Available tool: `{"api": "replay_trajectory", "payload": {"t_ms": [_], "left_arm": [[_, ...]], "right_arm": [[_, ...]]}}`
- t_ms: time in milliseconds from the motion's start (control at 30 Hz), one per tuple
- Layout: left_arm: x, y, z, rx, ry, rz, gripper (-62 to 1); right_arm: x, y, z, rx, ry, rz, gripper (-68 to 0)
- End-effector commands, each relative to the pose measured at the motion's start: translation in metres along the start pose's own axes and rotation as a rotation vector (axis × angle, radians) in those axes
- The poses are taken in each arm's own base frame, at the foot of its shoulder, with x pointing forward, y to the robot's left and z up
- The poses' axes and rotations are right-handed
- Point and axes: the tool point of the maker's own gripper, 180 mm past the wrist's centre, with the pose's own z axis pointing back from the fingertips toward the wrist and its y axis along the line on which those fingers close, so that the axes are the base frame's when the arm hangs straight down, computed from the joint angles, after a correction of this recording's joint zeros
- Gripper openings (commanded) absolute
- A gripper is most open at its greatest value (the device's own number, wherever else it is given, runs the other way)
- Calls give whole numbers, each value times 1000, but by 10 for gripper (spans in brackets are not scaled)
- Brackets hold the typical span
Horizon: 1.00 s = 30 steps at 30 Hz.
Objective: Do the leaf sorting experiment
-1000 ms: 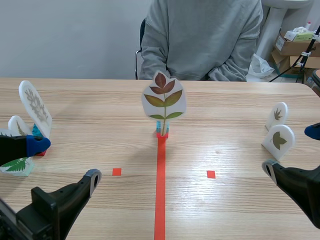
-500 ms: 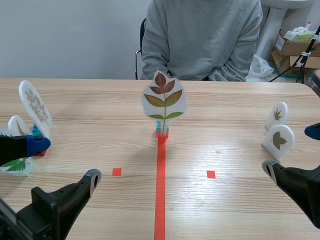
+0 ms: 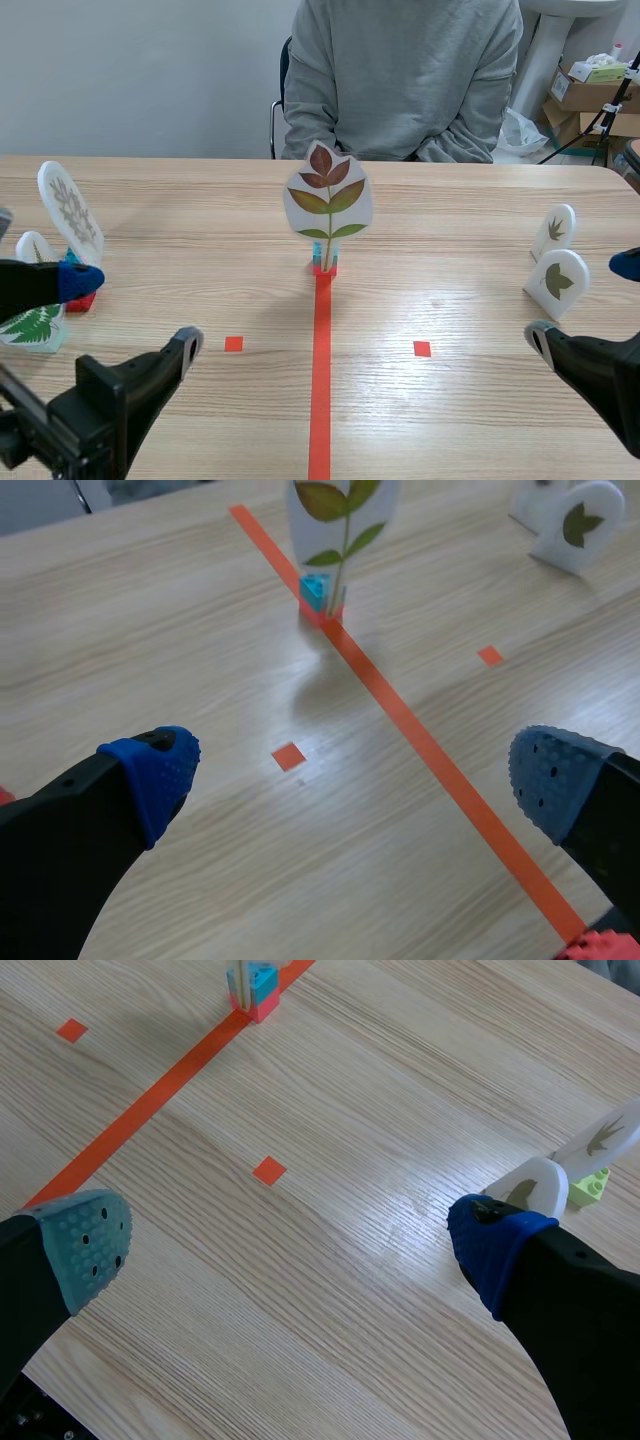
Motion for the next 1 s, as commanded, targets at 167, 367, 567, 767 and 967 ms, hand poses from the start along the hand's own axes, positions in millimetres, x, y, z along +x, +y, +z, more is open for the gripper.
{"api": "replay_trajectory", "payload": {"t_ms": [167,367,567,767,967], "left_arm": [[-27,17,-26,-20,29,9,14],[-53,20,-71,-110,72,14,14],[-45,30,-135,-134,44,-29,14],[-14,47,-191,-95,3,-71,14],[10,31,-226,-150,-23,-64,14]], "right_arm": [[4,-1,-1,6,-15,3,4],[2,-1,-1,2,-2,15,4],[2,-1,-1,2,-2,15,4],[2,-1,-1,2,-2,15,4],[2,-1,-1,2,-2,15,4]]}}
